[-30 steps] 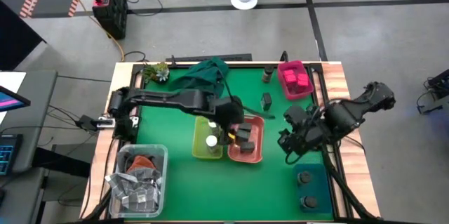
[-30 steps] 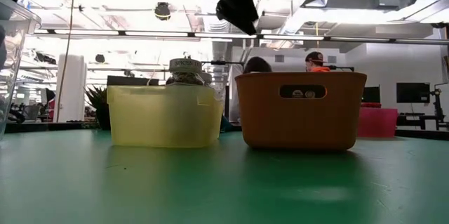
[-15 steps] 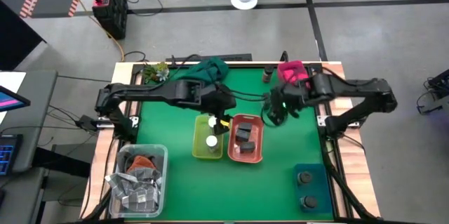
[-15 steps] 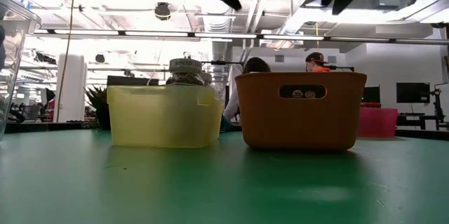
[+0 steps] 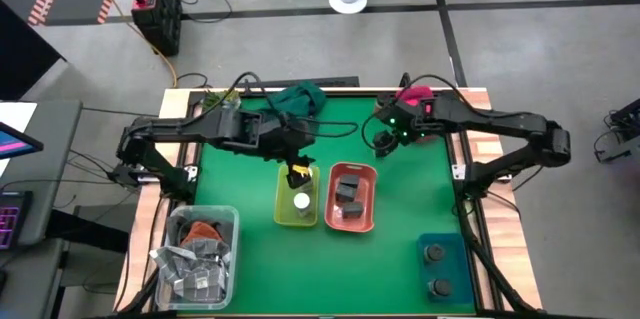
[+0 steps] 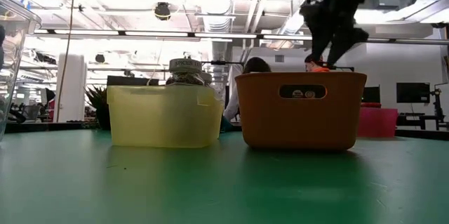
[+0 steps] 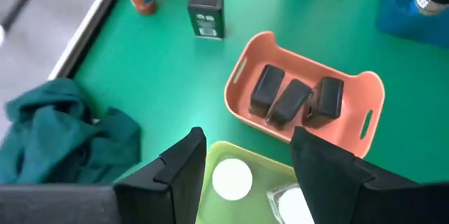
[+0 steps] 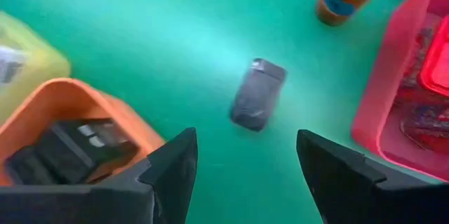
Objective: Sort spices by type
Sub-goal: Put the black seasoning can into the orange bin
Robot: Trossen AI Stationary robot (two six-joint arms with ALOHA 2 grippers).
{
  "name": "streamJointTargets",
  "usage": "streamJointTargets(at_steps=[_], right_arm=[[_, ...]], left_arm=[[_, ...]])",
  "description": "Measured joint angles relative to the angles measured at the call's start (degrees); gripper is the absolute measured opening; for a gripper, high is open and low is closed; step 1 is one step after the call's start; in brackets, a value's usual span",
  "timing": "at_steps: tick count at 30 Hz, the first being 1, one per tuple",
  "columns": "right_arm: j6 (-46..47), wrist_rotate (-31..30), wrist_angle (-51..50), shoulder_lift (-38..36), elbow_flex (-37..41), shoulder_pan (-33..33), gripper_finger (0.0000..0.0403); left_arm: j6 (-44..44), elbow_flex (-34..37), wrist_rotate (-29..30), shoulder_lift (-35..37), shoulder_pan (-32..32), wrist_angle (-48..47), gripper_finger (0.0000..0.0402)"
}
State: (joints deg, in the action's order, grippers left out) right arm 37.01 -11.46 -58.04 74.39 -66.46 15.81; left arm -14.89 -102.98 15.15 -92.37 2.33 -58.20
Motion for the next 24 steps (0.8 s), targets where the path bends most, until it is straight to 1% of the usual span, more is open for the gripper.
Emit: streamJointTargets(at_steps=[4, 6, 9, 13, 16, 19, 21, 24], right_arm=[[-1.53, 0.26, 1.62, -0.05, 2.73, 3.18, 0.0270], [-3.18, 1.79, 4.01, -0.04, 3.57, 4.32, 0.0270], [-4.12, 3.86, 7.20, -0.07, 4.63, 5.57, 0.0270], [-4.09, 4.24, 9.18, 1.40, 5.14, 6.28, 0.0280], [-4.11, 5.59, 9.67, 4.10, 5.16, 6.52, 0.0302], [-3.91, 7.21, 9.69, 7.56, 5.16, 6.39, 0.0334], [-1.70, 6.89, 8.53, 9.12, 5.18, 6.46, 0.0355], [1.16, 4.91, 8.99, 9.44, 5.20, 6.23, 0.0379]], left_arm=[[0.02, 0.02, 6.78, 0.84, 3.22, 0.92, 0.0196], [0.93, 0.02, 9.79, 1.02, 4.91, 1.28, 0.0196], [1.66, 0.07, 12.18, 1.08, 6.69, 2.33, 0.0196], [1.35, 0.18, 14.08, 1.12, 7.77, 2.66, 0.0196], [0.85, 0.22, 14.89, 1.08, 8.38, 2.65, 0.0196], [0.67, 0.54, 15.44, 1.11, 9.28, 2.73, 0.0196], [0.21, 1.27, 16.61, 1.12, 9.70, 0.98, 0.0196], [-2.76, 2.48, 18.48, 2.02, 10.17, -3.33, 0.0196]])
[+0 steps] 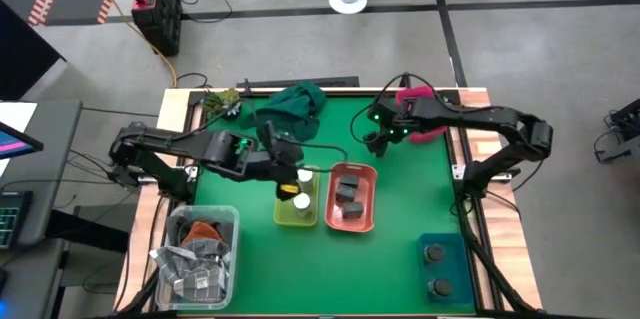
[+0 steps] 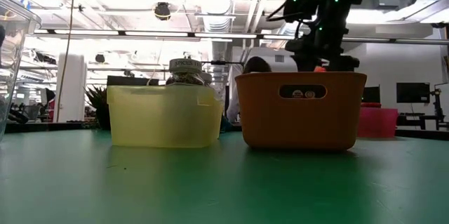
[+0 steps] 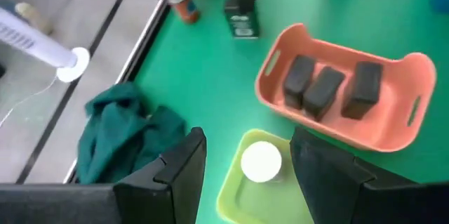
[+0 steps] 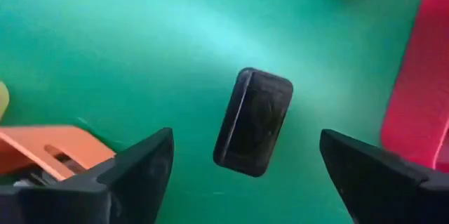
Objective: Sort spices by type
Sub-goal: Put the black seasoning can into the orange bin
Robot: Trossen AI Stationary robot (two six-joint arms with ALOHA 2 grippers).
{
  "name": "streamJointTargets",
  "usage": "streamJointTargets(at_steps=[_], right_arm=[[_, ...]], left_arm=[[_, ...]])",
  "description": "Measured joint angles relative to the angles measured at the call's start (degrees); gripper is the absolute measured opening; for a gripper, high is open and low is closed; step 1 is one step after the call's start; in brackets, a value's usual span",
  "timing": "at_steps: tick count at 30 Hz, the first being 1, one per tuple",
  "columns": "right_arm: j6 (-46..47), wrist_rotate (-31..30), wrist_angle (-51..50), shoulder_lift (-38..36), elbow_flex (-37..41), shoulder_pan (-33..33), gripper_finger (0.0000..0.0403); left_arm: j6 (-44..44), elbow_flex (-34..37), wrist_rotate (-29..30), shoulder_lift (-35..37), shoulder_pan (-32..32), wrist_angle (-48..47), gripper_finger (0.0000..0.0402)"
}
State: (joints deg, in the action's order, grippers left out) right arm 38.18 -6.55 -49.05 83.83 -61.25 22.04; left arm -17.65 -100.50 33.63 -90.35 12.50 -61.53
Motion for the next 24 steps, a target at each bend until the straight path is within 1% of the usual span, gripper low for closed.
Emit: streamJointTargets(at_steps=[5, 8, 11, 14, 18, 24], right_arm=[[0.10, -0.80, 0.36, 1.68, -0.02, 0.23, 0.0387], [-2.30, -0.92, 2.61, 3.34, -0.02, 0.29, 0.0380], [-2.67, -1.15, 4.39, 5.11, -0.02, 0.26, 0.0368], [-2.70, -1.26, 4.79, 6.77, -0.02, 0.62, 0.0346], [-4.01, -1.23, 4.62, 8.90, -0.02, 1.43, 0.0306], [-6.17, 0.35, 4.02, 11.12, -0.02, 1.75, 0.0248]], left_arm=[[-3.92, 5.81, 0.93, 5.19, 0.10, 1.35, 0.0196], [-6.15, 10.42, 0.90, 8.38, 0.10, 3.47, 0.0196], [-8.34, 14.87, 0.99, 12.08, 0.08, 5.19, 0.0196], [-11.42, 19.13, 1.10, 15.63, 0.08, 5.36, 0.0196], [-15.24, 24.24, 1.16, 20.44, 0.08, 5.25, 0.0196], [-20.66, 29.41, 1.22, 26.68, 0.08, 5.24, 0.0196]])
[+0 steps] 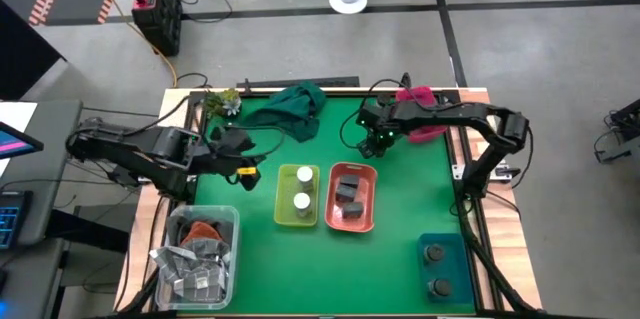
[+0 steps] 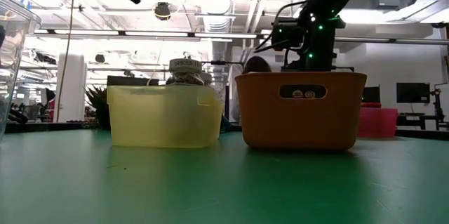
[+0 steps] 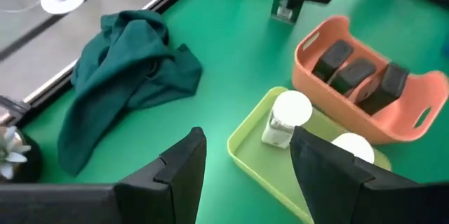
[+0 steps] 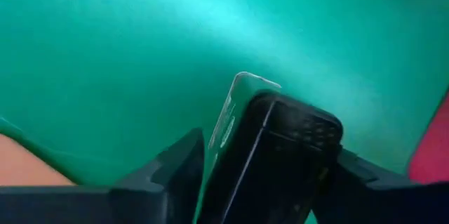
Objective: Sort spices by type
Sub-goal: Put the black seasoning can into the orange bin
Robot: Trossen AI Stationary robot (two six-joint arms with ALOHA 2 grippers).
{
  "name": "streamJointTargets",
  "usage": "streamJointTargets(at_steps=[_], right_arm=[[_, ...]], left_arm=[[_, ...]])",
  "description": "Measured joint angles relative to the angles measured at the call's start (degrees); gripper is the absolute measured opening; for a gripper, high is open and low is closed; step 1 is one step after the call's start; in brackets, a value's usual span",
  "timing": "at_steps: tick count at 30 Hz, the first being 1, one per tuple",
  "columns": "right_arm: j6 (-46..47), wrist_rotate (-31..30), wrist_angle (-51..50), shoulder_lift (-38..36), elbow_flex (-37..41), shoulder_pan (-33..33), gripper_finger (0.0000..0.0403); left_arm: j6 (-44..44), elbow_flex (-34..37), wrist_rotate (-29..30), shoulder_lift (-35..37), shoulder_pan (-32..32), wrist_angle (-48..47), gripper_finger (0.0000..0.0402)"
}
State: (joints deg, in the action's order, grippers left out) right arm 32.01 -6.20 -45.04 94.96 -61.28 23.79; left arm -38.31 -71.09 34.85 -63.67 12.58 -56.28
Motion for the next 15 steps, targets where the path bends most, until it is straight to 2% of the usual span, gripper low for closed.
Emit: streamJointTargets(at_steps=[8, 11, 15], right_arm=[[-5.96, 3.46, -2.64, -3.20, -1.83, -0.91, 0.0152], [-8.41, 5.14, -6.10, -6.08, -4.57, -2.42, 0.0148], [-8.89, 3.17, -15.28, -9.64, -9.90, -5.22, 0.0162]], left_arm=[[-3.10, 2.64, 0.13, 5.78, 0.00, 0.13, 0.0196], [-3.05, 3.10, 1.53, 7.32, -0.02, -0.15, 0.0196], [-2.77, 3.10, 2.86, 8.71, -0.04, -0.07, 0.0196]])
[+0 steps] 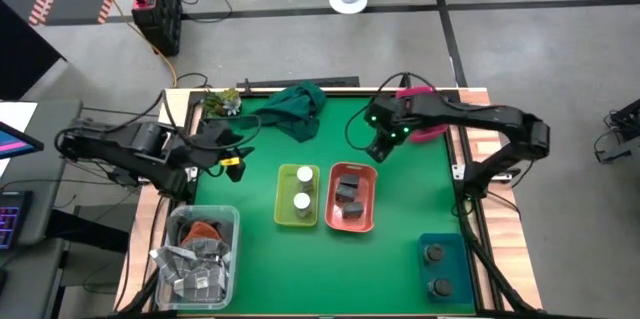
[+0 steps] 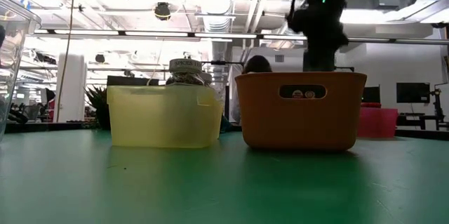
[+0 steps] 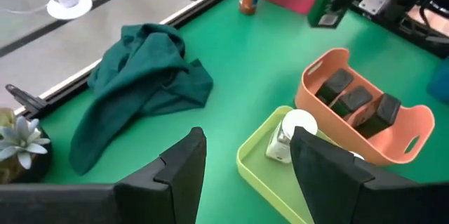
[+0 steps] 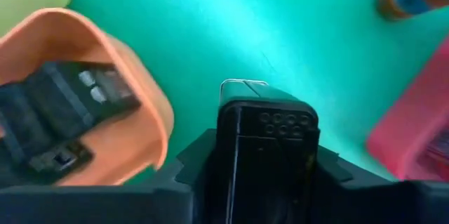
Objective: Sort spices by type
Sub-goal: Put the black seasoning can into the orange bin
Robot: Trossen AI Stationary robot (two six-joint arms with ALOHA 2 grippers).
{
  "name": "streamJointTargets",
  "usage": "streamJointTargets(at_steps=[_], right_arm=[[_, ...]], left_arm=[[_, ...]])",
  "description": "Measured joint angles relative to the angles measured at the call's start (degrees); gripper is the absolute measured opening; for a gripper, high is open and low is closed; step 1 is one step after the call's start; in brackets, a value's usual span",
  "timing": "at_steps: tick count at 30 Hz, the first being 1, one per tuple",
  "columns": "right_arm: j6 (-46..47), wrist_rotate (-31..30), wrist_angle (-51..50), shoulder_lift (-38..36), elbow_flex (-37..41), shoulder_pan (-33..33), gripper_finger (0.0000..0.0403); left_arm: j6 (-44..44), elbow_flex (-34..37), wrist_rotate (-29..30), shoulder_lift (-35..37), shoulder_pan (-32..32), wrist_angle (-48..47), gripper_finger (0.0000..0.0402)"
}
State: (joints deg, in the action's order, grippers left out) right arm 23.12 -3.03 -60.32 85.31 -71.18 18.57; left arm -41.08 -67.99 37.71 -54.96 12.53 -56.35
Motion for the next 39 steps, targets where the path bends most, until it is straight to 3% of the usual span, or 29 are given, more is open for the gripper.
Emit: streamJointTargets(at_steps=[5, 18, 28, 39], right_arm=[[3.12, -1.61, -5.60, -3.25, -6.66, -4.64, 0.0192], [29.78, -3.47, -5.60, 1.48, -8.98, -20.86, 0.0163], [46.63, -7.92, -5.65, 3.83, -7.15, -23.46, 0.0175], [53.04, -8.39, -2.91, 10.85, -7.07, -25.09, 0.0173]], left_arm=[[0.82, 0.00, 0.81, 1.07, 0.00, 0.10, 0.0196], [0.94, 0.00, 0.14, 1.03, 0.02, 4.65, 0.0196], [0.85, -0.02, -2.97, 1.03, 0.07, 7.78, 0.0196], [0.75, -0.09, -3.07, 1.24, 2.00, 9.98, 0.0196]])
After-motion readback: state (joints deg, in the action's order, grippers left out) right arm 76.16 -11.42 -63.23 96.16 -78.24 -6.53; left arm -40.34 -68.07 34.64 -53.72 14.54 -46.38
